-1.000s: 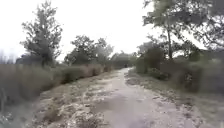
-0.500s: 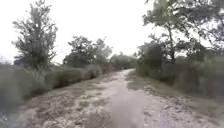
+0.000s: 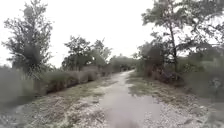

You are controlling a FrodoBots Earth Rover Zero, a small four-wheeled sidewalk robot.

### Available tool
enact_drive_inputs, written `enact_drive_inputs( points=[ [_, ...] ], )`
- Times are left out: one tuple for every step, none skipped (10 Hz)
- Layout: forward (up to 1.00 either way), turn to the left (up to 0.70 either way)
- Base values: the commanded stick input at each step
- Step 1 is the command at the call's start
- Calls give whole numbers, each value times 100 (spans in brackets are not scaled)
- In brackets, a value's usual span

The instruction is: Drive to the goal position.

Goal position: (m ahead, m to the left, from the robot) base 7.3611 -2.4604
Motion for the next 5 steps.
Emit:
enact_drive_inputs(
  points=[
    [70,0],
    [70,0],
    [70,0],
    [70,0],
    [70,0]
  ],
)
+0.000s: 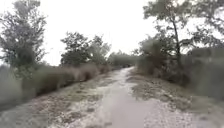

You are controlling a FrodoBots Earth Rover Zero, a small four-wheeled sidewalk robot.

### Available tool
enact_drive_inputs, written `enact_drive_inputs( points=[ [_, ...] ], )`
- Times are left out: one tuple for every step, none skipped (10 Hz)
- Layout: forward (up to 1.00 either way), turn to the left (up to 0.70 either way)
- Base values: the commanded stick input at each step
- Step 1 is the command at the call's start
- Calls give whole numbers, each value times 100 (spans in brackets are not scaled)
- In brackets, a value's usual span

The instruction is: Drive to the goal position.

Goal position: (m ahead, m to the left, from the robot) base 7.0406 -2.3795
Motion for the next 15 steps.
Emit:
enact_drive_inputs(
  points=[
    [70,0],
    [70,0],
    [70,0],
    [70,0],
    [70,0],
    [70,0],
    [70,0],
    [70,0],
    [70,0],
    [70,0],
    [70,0],
    [70,0],
    [70,0],
    [70,0],
    [70,0]
  ],
)
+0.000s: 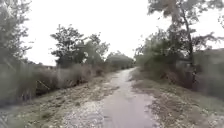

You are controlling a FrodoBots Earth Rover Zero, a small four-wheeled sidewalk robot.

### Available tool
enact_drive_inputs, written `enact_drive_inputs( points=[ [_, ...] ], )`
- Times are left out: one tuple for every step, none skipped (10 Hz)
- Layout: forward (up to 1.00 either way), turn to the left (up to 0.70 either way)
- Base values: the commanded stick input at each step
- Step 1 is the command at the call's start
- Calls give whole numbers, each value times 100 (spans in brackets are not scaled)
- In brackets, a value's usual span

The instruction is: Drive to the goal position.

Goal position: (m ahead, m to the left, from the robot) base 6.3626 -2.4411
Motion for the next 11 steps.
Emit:
enact_drive_inputs(
  points=[
    [70,0],
    [70,0],
    [70,0],
    [70,0],
    [70,0],
    [70,-4],
    [70,-14],
    [70,-29],
    [70,-14],
    [70,0],
    [70,0]
  ],
)
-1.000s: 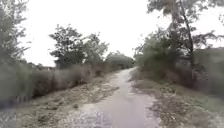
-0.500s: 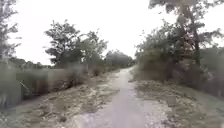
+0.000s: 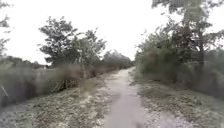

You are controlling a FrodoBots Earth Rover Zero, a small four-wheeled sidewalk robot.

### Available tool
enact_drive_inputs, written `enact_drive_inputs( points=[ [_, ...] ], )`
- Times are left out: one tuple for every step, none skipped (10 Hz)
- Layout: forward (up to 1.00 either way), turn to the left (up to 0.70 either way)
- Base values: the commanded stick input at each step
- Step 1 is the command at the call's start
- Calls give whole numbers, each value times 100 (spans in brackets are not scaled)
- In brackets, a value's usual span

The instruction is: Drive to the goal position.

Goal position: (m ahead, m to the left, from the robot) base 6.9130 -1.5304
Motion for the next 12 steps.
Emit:
enact_drive_inputs(
  points=[
    [70,0],
    [70,0],
    [70,0],
    [70,0],
    [70,0],
    [70,0],
    [70,0],
    [70,0],
    [70,0],
    [70,0],
    [70,0],
    [70,0]
  ],
)
